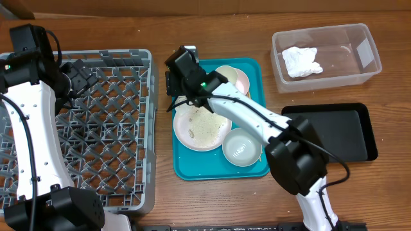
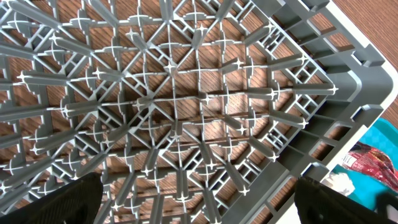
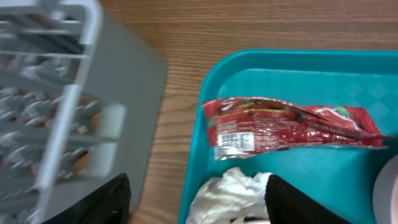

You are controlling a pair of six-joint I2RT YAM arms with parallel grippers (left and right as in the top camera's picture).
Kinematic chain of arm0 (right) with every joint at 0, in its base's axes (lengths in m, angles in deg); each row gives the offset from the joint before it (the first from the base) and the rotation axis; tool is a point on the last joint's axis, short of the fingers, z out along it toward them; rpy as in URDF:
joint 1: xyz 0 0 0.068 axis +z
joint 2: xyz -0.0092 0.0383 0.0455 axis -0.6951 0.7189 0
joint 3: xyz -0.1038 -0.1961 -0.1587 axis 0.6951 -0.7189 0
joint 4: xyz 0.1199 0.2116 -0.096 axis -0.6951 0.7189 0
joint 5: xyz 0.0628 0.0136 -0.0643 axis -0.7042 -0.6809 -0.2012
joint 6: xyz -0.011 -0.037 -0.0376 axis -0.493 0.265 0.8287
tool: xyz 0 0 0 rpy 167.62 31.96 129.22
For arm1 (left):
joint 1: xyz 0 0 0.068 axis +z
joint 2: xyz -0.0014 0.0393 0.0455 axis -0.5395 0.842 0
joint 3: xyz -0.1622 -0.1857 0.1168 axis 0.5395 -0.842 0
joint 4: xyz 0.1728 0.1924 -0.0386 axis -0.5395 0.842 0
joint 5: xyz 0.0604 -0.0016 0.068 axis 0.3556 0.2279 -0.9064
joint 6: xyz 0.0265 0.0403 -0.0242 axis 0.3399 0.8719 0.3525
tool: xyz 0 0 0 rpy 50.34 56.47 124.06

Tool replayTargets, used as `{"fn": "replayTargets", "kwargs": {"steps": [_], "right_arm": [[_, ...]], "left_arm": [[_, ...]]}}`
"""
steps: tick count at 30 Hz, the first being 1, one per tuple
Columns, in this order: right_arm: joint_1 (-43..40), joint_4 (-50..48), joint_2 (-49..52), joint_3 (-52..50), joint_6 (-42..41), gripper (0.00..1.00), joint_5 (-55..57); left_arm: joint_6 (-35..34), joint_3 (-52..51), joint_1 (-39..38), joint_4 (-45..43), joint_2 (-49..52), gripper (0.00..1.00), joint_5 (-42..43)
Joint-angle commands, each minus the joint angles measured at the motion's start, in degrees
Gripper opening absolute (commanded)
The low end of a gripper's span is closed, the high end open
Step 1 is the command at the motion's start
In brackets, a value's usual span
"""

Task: Sort waste into correct bins and load items into the dishwasher
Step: 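Move the right gripper back to the red snack wrapper on the tray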

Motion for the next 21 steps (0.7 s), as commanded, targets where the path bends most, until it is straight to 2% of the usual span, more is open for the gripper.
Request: {"fn": "replayTargets", "kwargs": {"steps": [1,15,21], "right_arm": [[0.3,-0.6,2.1,0.8,-2.6,0.69,4.5],[0.3,0.6,7.0,0.8,-4.5,0.61,4.1],[0.4,0.6,7.1,0.8,-4.5,0.51,4.1]], "left_arm": [[-0.6,1.3,-0.1,0.0,0.3,1.00,0.3],[-0.6,1.3,-0.1,0.0,0.3,1.00,0.3],[-0.6,1.3,-0.1,0.0,0.3,1.00,0.3]]}}
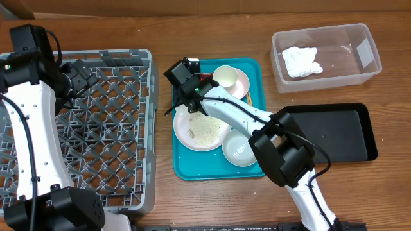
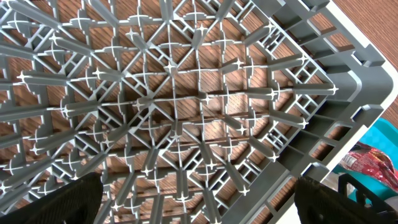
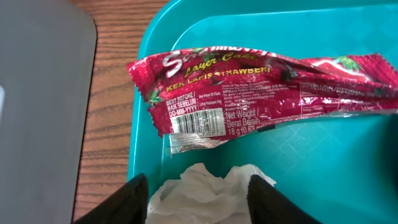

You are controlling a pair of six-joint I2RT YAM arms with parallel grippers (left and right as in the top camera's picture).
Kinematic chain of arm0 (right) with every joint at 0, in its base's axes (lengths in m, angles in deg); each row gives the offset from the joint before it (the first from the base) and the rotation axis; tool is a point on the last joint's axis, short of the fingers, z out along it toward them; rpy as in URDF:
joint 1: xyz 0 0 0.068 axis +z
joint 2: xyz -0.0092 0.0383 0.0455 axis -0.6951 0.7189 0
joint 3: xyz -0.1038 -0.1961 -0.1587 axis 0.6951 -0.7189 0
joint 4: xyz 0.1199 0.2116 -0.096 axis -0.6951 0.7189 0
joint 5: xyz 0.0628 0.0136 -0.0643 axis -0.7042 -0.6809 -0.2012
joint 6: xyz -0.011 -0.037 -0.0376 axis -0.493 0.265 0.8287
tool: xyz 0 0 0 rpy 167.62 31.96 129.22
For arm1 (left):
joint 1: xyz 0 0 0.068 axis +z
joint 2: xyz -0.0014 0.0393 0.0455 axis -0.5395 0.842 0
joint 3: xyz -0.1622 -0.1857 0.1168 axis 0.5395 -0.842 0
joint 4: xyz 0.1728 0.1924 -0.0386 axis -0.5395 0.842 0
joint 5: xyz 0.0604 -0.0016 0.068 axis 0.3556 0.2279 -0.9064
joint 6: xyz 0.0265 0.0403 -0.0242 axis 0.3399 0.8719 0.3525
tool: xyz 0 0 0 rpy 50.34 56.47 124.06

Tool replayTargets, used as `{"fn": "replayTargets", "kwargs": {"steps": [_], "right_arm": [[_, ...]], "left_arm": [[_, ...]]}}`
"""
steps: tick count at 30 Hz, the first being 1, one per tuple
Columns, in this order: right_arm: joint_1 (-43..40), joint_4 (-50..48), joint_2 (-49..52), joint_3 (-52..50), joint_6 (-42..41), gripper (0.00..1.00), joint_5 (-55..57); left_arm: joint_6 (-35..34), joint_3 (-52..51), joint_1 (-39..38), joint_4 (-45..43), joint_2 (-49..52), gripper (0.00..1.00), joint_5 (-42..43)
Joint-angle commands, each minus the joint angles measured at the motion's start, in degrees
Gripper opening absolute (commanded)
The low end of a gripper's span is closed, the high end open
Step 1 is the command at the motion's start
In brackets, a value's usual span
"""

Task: Sort waste into correct bins and load items into the dishwasher

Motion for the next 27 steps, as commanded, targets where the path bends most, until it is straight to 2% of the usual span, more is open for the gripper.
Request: {"fn": "replayTargets", "kwargs": {"steps": [1,18,20,27], "right_arm": [[0.1,-0.4,0.8,0.7,-0.1,0.51,0.9],[0.1,-4.1,3.4,0.3,1.8,0.50,2.0],[0.1,-4.1,3.4,0.3,1.8,0.47,2.0],[0.1,-4.0,3.4,0.3,1.8,0.21,2.0]], "left_arm": [[-0.6,1.3,-0.1,0.0,0.3,1.00,0.3],[-0.6,1.3,-0.1,0.0,0.3,1.00,0.3],[-0.6,1.3,-0.1,0.0,0.3,1.00,0.3],[-0.6,1.3,-0.1,0.0,0.3,1.00,0.3]]}}
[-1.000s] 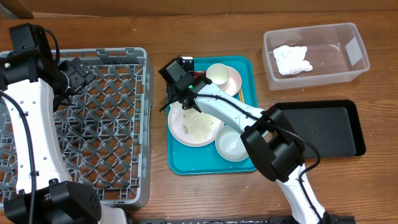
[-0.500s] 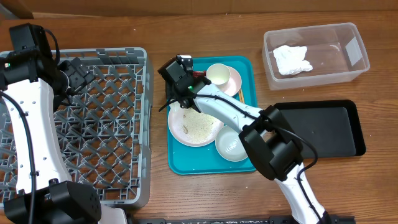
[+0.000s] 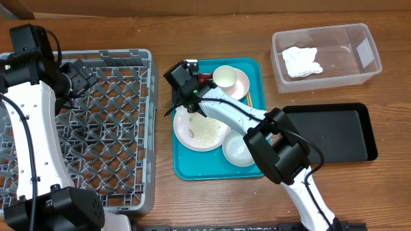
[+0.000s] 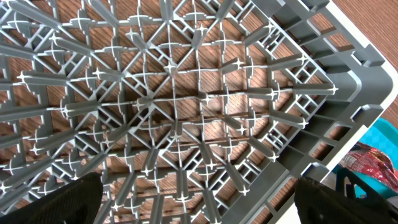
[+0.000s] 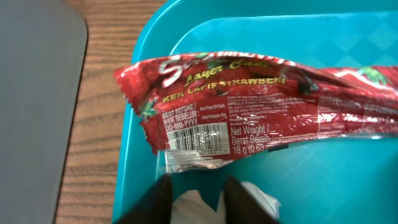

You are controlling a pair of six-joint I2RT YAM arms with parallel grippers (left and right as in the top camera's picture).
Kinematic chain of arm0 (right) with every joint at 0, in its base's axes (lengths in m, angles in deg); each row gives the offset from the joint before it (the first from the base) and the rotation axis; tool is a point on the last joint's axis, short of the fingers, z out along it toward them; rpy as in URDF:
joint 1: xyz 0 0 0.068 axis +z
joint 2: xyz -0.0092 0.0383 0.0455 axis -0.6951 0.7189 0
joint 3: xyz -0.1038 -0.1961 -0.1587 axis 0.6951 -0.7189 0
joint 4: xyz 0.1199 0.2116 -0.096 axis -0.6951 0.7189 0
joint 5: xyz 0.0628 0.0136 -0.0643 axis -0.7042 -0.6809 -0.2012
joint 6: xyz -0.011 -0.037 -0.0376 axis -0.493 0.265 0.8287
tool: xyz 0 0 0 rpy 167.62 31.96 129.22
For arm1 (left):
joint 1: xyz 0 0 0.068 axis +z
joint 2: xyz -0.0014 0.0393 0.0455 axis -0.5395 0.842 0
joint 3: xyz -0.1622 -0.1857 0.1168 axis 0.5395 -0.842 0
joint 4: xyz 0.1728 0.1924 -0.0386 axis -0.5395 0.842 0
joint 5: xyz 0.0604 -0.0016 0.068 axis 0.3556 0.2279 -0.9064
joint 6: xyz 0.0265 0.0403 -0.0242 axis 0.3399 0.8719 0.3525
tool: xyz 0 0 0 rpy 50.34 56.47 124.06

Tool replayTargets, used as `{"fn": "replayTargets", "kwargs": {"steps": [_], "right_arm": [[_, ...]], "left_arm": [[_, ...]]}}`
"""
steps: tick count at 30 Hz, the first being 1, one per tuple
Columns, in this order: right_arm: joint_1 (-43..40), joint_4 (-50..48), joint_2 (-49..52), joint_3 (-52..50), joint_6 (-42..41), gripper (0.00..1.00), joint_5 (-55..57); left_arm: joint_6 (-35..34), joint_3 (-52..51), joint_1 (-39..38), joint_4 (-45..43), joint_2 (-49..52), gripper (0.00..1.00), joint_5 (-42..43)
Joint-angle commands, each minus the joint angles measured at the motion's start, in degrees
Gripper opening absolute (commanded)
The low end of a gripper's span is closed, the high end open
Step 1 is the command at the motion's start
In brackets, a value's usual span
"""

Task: Sort waste into correct bins and load items into the dishwasher

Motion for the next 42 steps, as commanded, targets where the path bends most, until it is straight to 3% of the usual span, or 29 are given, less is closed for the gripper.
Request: {"fn": "replayTargets", "kwargs": {"steps": [1,5,11,20,28,33,40,41,42], "right_arm": [[0.1,-0.1,0.7,0.3,0.0,0.17,1.0],[0.1,0.7,0.7,0.8,0.0,0.04,1.0],[-0.1,7.0,0.4,7.3,-0.1,0.04,1.1],[-4.3,26.7,-1.1,33.6,-0.5,0.04,2.0],[-15.5,42.9,-1.1,55.9,-0.7,0.04,5.0],[-25.6,45.6,-1.1,57.4,-1.4,0.04,5.0],[-38.0,43.8,-1.0,51.5,-4.0,0.04,5.3],[-39.4,43.3,-1.0,50.3,-4.0,0.09,4.9],[-40.7,42.8,-1.0,49.0,-4.0,0.24,4.0]], "left_arm": [[-0.6,1.3,-0.1,0.0,0.3,1.00,0.3],[-0.6,1.3,-0.1,0.0,0.3,1.00,0.3],[-0.6,1.3,-0.1,0.0,0.3,1.00,0.3],[-0.6,1.3,-0.1,0.0,0.3,1.00,0.3],[-0.6,1.3,-0.1,0.0,0.3,1.00,0.3],[-0.6,1.3,-0.1,0.0,0.3,1.00,0.3],[-0.6,1.3,-0.1,0.0,0.3,1.00,0.3],[-0.6,1.3,-0.1,0.0,0.3,1.00,0.3],[-0.6,1.3,-0.1,0.0,0.3,1.00,0.3]]}}
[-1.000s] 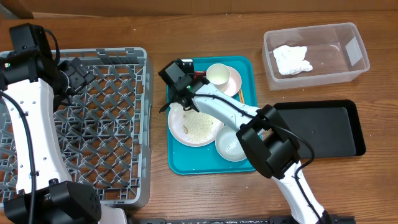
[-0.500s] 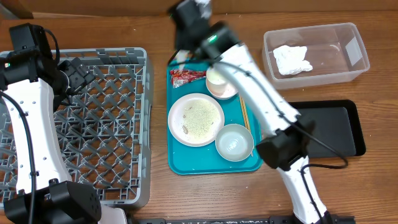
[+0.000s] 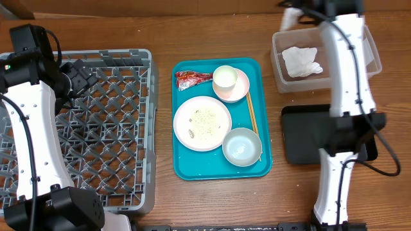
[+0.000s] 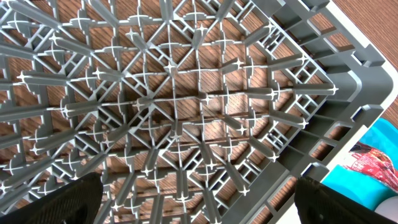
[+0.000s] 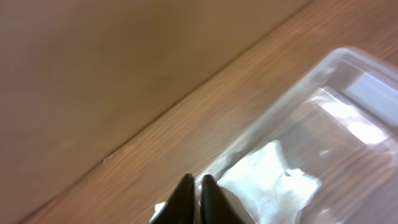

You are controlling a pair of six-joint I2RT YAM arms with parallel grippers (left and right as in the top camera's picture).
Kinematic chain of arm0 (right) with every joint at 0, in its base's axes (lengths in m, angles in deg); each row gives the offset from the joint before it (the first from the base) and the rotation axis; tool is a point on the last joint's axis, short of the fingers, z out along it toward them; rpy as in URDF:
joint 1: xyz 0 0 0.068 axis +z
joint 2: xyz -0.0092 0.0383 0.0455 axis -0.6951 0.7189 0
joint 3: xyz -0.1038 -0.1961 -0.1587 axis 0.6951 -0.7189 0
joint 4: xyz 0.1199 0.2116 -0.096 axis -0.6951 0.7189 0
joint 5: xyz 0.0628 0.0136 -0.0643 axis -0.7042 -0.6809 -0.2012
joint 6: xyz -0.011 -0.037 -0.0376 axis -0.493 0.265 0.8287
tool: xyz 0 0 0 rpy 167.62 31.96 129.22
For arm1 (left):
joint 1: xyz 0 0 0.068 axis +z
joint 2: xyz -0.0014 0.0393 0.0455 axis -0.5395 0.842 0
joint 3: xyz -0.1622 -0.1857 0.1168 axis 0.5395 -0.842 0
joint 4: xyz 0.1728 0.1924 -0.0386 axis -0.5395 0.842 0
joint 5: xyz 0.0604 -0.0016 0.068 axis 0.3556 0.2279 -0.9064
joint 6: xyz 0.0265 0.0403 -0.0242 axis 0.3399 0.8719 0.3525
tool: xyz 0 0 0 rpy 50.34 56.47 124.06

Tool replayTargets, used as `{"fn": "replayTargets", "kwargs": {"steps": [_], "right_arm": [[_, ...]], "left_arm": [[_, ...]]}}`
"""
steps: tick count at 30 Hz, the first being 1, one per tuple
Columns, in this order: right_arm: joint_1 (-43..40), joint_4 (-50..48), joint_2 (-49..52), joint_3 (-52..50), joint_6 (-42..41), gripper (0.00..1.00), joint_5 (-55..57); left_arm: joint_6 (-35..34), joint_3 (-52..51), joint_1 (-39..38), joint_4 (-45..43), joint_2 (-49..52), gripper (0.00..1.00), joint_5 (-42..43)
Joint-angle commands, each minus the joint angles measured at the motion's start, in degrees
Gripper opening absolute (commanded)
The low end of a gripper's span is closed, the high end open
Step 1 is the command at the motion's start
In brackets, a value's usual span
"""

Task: Sort waste into correct bins and load items into the dishwasher

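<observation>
My right gripper [image 3: 292, 11] is at the far right, shut on a crumpled white tissue [image 5: 163, 213], by the far left corner of the clear bin [image 3: 359, 70]. Another white tissue [image 3: 302, 61] lies inside that bin. On the teal tray [image 3: 192, 163] are a red snack wrapper [image 3: 192, 78], a cup [image 3: 225, 77] on a pink saucer [image 3: 241, 85], a white plate [image 3: 202, 123] with crumbs, a pale bowl [image 3: 242, 146] and chopsticks [image 3: 252, 115]. Over the grey dish rack [image 3: 96, 160], my left gripper [image 4: 199, 205] hangs open and holds nothing.
A black tray [image 3: 327, 135] lies on the right, in front of the clear bin, with my right arm's base standing at it. A cardboard box corner shows at the far left edge. The wrapper [image 4: 373, 155] and tray corner peek past the rack in the left wrist view.
My right gripper has gone from the tray's far left corner to the clear bin at the far right. The white tissue that lay beside the wrapper is off the tray and in the gripper.
My right gripper stood open over the wrapper and tissue at the tray's far left corner, then lower with its fingers around the tissue, then narrowed on it. Now it holds the tissue by the clear bin. The left arm stayed still over the rack.
</observation>
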Motion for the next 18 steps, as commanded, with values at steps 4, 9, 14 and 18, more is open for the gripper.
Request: {"fn": "replayTargets", "kwargs": {"steps": [4,9,14,18], "right_arm": [[-5.9,-1.2,-1.2,-8.5,-0.2,0.83,-6.0],[-7.7,-1.1,-1.2,-14.9,-0.2,0.92,-13.7],[-6.3,-0.8,-1.3,-15.5,1.6,0.80,-21.4],[-2.3,-2.0,-2.7,-15.5,1.8,0.78,-20.0]], "left_arm": [[-0.6,1.3,-0.1,0.0,0.3,1.00,0.3],[-0.6,1.3,-0.1,0.0,0.3,1.00,0.3],[-0.6,1.3,-0.1,0.0,0.3,1.00,0.3],[-0.6,1.3,-0.1,0.0,0.3,1.00,0.3]]}}
